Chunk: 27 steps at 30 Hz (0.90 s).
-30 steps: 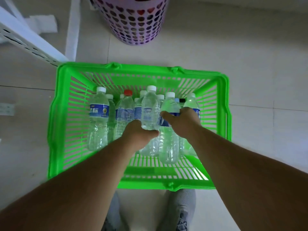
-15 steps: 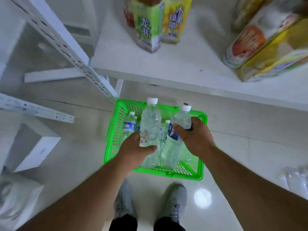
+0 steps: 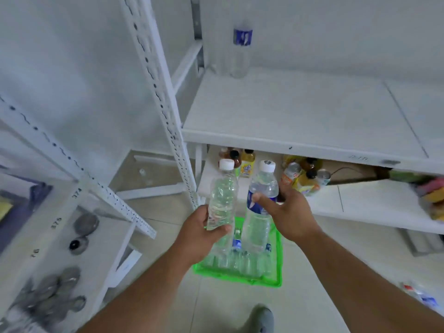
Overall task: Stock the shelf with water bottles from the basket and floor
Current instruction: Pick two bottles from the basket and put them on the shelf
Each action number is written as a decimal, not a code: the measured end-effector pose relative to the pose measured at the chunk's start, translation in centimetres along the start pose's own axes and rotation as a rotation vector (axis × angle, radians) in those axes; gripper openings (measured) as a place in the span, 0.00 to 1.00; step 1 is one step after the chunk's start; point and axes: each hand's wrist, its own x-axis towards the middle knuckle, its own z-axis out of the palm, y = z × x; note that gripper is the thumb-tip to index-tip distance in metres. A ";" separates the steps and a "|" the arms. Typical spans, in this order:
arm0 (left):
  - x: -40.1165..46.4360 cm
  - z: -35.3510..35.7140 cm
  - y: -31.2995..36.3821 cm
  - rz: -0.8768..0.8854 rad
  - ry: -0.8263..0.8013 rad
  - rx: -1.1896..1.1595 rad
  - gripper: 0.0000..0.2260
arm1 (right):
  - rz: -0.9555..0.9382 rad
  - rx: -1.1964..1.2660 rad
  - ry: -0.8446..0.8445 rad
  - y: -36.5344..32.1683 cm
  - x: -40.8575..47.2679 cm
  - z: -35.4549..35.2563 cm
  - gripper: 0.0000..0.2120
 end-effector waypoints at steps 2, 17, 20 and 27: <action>-2.0 -1.5 2.9 0.051 0.003 0.001 0.17 | -0.054 0.003 0.022 -4.1 -1.3 -1.5 0.08; -5.9 -3.3 13.7 0.164 0.125 -0.026 0.16 | -0.216 0.039 0.118 -15.1 -2.8 -7.8 0.13; -4.6 -2.9 15.2 0.168 0.143 -0.017 0.16 | -0.219 0.078 0.117 -15.1 -1.2 -9.0 0.15; -0.7 -1.3 17.7 0.185 0.145 -0.017 0.17 | -0.249 0.121 0.075 -14.9 3.2 -12.0 0.11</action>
